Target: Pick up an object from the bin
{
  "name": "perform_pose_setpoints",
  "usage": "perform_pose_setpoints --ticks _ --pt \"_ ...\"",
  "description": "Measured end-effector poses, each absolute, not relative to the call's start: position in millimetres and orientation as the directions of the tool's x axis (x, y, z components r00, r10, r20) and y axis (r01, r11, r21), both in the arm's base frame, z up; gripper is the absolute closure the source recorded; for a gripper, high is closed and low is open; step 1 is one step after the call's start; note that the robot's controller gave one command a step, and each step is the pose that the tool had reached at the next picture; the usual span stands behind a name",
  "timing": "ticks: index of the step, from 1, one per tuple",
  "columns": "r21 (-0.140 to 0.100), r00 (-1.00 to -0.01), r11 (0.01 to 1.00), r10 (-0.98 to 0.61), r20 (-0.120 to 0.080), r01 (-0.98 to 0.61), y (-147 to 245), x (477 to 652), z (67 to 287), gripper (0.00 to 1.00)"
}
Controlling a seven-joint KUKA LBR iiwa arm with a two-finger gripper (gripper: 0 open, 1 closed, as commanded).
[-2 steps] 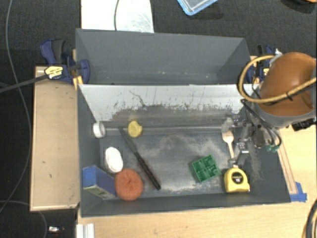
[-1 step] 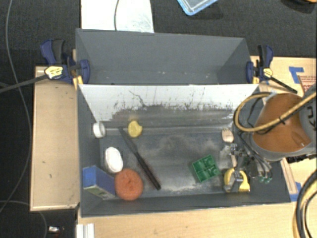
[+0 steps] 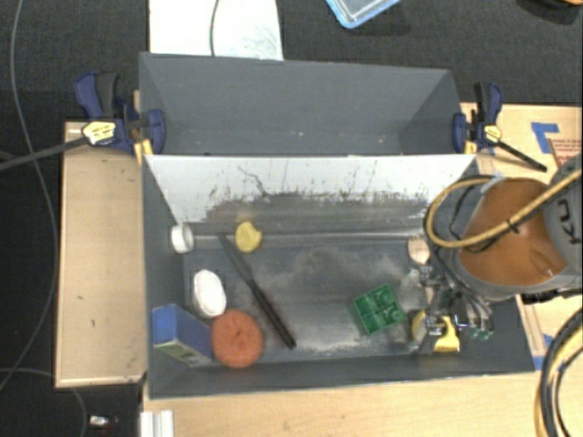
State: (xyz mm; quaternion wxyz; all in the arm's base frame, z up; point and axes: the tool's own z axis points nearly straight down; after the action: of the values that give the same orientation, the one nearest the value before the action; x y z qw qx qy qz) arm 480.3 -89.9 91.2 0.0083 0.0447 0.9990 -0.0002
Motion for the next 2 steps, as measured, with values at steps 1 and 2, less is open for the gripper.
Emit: perform_pose_setpoints --ticks 1,2 --pt "0.002 -0.970 0.970 0.242 -0.015 0.242 -70.5 484.2 88.7 0.00" --pt "0.001 -0.984 0.984 0.177 -0.014 0.177 -47.6 480.4 94.9 0.00"
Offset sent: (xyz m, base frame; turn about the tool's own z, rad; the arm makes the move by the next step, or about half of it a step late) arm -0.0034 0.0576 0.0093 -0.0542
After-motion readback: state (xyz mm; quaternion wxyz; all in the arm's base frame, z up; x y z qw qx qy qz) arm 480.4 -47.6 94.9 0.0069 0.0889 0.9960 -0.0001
